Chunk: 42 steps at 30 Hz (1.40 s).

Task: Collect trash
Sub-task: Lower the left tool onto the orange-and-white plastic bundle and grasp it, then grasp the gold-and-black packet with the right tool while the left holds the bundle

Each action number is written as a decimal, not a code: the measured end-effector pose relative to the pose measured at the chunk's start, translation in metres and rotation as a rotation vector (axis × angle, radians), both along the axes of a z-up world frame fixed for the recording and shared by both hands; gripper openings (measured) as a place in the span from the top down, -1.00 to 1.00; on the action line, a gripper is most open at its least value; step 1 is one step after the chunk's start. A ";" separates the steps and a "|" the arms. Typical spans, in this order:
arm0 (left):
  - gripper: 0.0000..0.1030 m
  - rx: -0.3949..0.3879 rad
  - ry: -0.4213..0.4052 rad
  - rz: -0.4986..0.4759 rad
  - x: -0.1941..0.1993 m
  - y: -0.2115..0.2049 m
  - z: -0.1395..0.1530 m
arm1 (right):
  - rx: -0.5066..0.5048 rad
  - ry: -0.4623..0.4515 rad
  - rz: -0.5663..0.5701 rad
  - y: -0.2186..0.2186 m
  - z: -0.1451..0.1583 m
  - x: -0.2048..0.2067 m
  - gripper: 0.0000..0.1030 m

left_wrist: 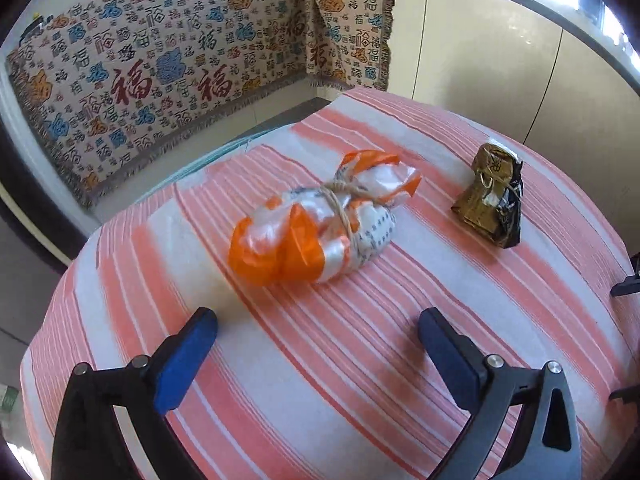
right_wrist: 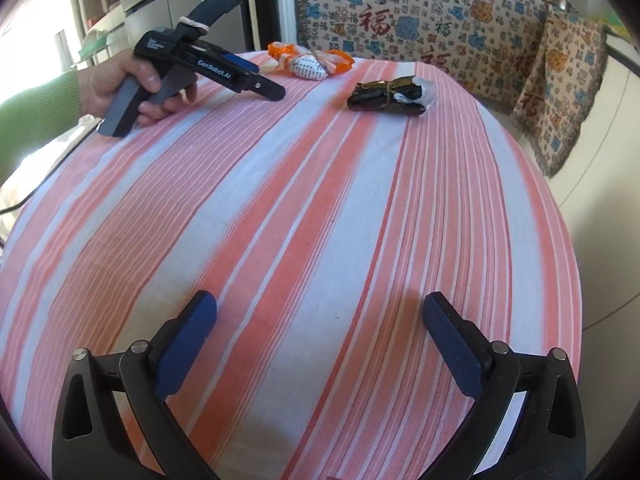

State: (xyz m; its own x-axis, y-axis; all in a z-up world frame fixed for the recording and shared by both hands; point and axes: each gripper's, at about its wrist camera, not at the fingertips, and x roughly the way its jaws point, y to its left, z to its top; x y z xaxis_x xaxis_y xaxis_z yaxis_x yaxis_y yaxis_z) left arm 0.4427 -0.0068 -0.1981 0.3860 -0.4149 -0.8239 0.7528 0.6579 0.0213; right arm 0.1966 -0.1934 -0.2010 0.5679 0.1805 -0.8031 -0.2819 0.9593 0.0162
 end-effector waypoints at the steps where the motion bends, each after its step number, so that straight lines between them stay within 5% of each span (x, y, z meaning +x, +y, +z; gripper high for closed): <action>1: -1.00 -0.003 0.001 -0.015 0.007 -0.002 0.000 | -0.002 0.000 -0.001 0.000 0.000 0.000 -0.99; 12: -0.98 0.056 -0.207 -0.162 0.016 -0.056 0.000 | 0.000 0.000 -0.007 0.000 0.001 -0.001 -0.99; 14: -0.84 0.051 -0.206 -0.171 0.013 -0.059 -0.001 | 0.001 -0.001 -0.008 0.000 0.001 -0.001 -0.99; 15: -0.50 0.023 -0.162 -0.171 0.014 -0.058 -0.001 | 0.001 -0.001 -0.008 0.000 0.001 -0.001 -0.99; 16: -0.17 -0.019 -0.092 -0.154 0.016 -0.056 -0.001 | 0.000 -0.001 -0.008 0.000 0.001 -0.001 -0.99; 20: 0.13 -0.080 -0.036 0.020 0.002 -0.040 0.000 | 0.002 0.000 -0.007 0.000 0.001 -0.001 -0.99; 24: 0.14 -0.113 0.004 0.244 -0.042 -0.013 0.007 | 0.035 -0.001 -0.027 -0.005 0.003 -0.002 -0.99; 27: 0.14 -0.090 -0.004 0.322 -0.090 0.005 0.015 | 0.143 0.049 -0.090 -0.020 0.011 0.014 -0.97; 35: 0.14 -0.117 0.014 0.544 -0.180 0.047 0.020 | 0.355 0.088 -0.455 -0.050 0.024 0.153 -0.87; 38: 0.14 -0.117 0.002 0.579 -0.197 0.051 0.020 | 0.385 0.062 -0.513 -0.040 0.020 0.188 -0.87; 40: 0.14 -0.118 0.009 0.586 -0.202 0.053 0.018 | 0.301 0.035 -0.516 -0.025 0.017 0.199 -0.59; 41: 0.14 -0.118 0.014 0.588 -0.204 0.053 0.017 | 0.257 0.016 -0.510 -0.020 0.018 0.202 -0.09; 42: 0.14 -0.118 0.017 0.593 -0.205 0.054 0.017 | 0.241 -0.003 -0.490 -0.017 0.018 0.200 -0.04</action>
